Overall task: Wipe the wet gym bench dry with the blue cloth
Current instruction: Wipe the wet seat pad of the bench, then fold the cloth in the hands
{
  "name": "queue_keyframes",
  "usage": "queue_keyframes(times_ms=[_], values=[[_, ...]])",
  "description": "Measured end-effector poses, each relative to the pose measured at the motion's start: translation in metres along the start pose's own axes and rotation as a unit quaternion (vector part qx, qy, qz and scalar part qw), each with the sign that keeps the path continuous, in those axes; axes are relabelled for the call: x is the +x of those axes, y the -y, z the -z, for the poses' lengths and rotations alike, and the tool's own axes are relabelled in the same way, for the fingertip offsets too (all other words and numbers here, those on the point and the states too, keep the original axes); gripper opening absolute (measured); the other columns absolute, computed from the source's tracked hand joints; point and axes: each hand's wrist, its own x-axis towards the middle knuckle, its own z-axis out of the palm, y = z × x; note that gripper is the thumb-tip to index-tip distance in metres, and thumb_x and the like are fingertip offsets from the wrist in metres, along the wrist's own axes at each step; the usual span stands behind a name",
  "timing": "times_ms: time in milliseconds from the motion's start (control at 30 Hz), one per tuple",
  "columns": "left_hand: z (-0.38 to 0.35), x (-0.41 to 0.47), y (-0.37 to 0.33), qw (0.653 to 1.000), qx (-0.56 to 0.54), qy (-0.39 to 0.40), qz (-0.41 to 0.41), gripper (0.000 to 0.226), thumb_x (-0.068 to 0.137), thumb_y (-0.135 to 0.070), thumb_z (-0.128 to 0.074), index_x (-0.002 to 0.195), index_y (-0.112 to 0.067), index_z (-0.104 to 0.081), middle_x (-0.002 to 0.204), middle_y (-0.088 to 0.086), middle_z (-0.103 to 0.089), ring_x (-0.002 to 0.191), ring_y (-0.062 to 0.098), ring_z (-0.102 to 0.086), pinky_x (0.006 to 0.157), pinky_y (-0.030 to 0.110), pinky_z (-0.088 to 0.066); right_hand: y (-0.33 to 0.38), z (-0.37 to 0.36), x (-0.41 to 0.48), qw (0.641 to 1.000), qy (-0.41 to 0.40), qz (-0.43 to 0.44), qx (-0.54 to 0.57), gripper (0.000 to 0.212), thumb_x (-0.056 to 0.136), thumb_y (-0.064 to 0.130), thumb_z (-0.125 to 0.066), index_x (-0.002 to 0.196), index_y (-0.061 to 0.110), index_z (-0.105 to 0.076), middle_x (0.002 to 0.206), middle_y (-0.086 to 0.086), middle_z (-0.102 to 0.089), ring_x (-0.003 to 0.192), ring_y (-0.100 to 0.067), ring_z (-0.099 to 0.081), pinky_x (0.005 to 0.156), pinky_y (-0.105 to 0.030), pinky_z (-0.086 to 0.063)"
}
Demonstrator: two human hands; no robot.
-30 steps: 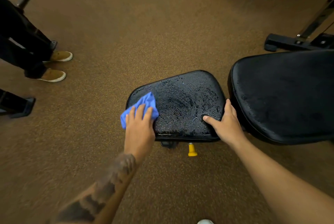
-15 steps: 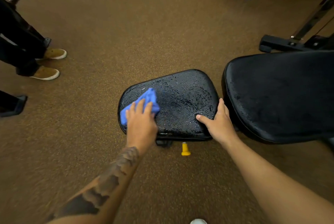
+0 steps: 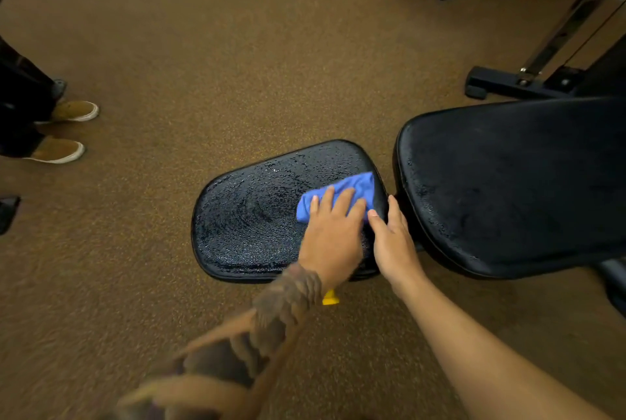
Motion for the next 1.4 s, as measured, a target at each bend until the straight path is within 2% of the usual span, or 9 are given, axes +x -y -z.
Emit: queue_keyframes(times_ms=[167, 367, 533, 667, 767, 900, 1100, 1233, 1400], values=[[0.022, 0.060, 0.061, 0.998, 0.031, 0.016, 0.051, 0.044, 0.097, -0.022, -0.044, 0.139, -0.014, -0.041, 0.153, 0.011, -0.032, 0.140, 0.041, -0.023, 0.112, 0.055, -0.020, -0.001, 0.000, -0.003, 1.000, 0.004, -0.004, 0.006, 0.061, 0.100, 0.039, -0.040, 0.152, 0.021, -0.014, 0.159, -0.003, -0.014, 0.145, -0.016, -0.014, 0.117, -0.033, -0.012], [0.038, 0.000, 0.141, 0.984, 0.012, -0.044, 0.172, 0.044, 0.090, -0.025, -0.039, 0.127, -0.006, -0.054, 0.137, 0.023, -0.049, 0.125, 0.048, -0.041, 0.104, 0.059, -0.032, 0.001, 0.002, -0.006, 1.000, 0.017, -0.013, 0.011, 0.061, 0.100, 0.044, -0.038, 0.152, 0.028, -0.010, 0.160, 0.002, -0.011, 0.145, -0.015, -0.013, 0.116, -0.037, -0.013], [0.021, -0.092, 0.072, 0.992, 0.011, -0.056, 0.109, 0.044, 0.087, -0.018, -0.053, 0.130, -0.010, -0.055, 0.138, 0.016, -0.051, 0.129, 0.044, -0.041, 0.103, 0.062, -0.036, 0.002, 0.002, -0.007, 0.999, 0.021, -0.016, 0.024, 0.060, 0.100, 0.043, -0.037, 0.152, 0.029, -0.011, 0.160, 0.004, -0.012, 0.144, -0.014, -0.014, 0.115, -0.035, -0.014], [0.004, -0.044, 0.022, 1.000, 0.014, -0.018, -0.003, 0.051, 0.079, -0.012, -0.067, 0.129, -0.013, -0.056, 0.137, 0.012, -0.053, 0.129, 0.044, -0.043, 0.102, 0.062, -0.036, 0.001, 0.001, -0.005, 1.000, 0.008, -0.011, 0.028, 0.058, 0.101, 0.037, -0.039, 0.152, 0.024, -0.016, 0.159, 0.000, -0.015, 0.144, -0.013, -0.015, 0.114, -0.028, -0.012], [0.004, 0.018, 0.010, 0.999, 0.008, 0.013, -0.044, 0.044, 0.090, -0.016, -0.057, 0.133, -0.012, -0.052, 0.145, 0.012, -0.045, 0.136, 0.045, -0.032, 0.108, 0.060, -0.026, -0.001, 0.001, -0.004, 1.000, 0.006, -0.005, 0.027, 0.058, 0.101, 0.034, -0.040, 0.152, 0.021, -0.016, 0.159, -0.001, -0.015, 0.144, -0.012, -0.016, 0.113, -0.025, -0.011], [0.014, 0.061, 0.023, 0.999, 0.029, 0.036, 0.017, 0.044, 0.099, -0.024, -0.042, 0.141, -0.016, -0.039, 0.155, 0.009, -0.029, 0.143, 0.039, -0.016, 0.113, 0.054, -0.014, -0.001, 0.003, -0.004, 1.000, 0.018, -0.003, 0.014, 0.061, 0.100, 0.035, -0.043, 0.152, 0.022, -0.014, 0.159, 0.000, -0.015, 0.144, -0.013, -0.016, 0.112, -0.024, -0.012], [0.018, 0.002, 0.038, 0.989, 0.003, -0.013, 0.150, 0.047, 0.096, -0.021, -0.049, 0.141, -0.011, -0.043, 0.151, 0.017, -0.036, 0.139, 0.045, -0.026, 0.109, 0.058, -0.026, 0.000, 0.007, -0.005, 0.999, 0.046, 0.008, -0.023, 0.072, 0.097, 0.033, -0.050, 0.153, 0.020, -0.007, 0.160, -0.001, -0.009, 0.145, -0.013, -0.013, 0.110, -0.022, -0.011], [0.011, -0.042, 0.011, 0.991, 0.002, -0.006, 0.135, 0.053, 0.083, -0.013, -0.064, 0.134, -0.009, -0.051, 0.143, 0.019, -0.046, 0.132, 0.049, -0.038, 0.101, 0.063, -0.036, 0.000, 0.010, -0.005, 0.997, 0.068, 0.005, -0.038, 0.076, 0.096, 0.029, -0.052, 0.153, 0.019, -0.003, 0.160, -0.002, -0.006, 0.145, -0.013, -0.011, 0.111, -0.022, -0.009], [0.021, -0.048, 0.001, 0.967, -0.215, -0.004, 0.137, 0.069, 0.079, -0.022, -0.040, 0.147, -0.017, -0.034, 0.154, -0.009, -0.023, 0.148, 0.016, 0.000, 0.120, 0.038, 0.005, 0.004, 0.011, -0.008, 0.993, 0.078, 0.014, -0.088, 0.087, 0.089, 0.018, -0.061, 0.152, 0.015, -0.001, 0.160, -0.006, -0.002, 0.146, -0.015, -0.007, 0.109, -0.018, -0.005]])
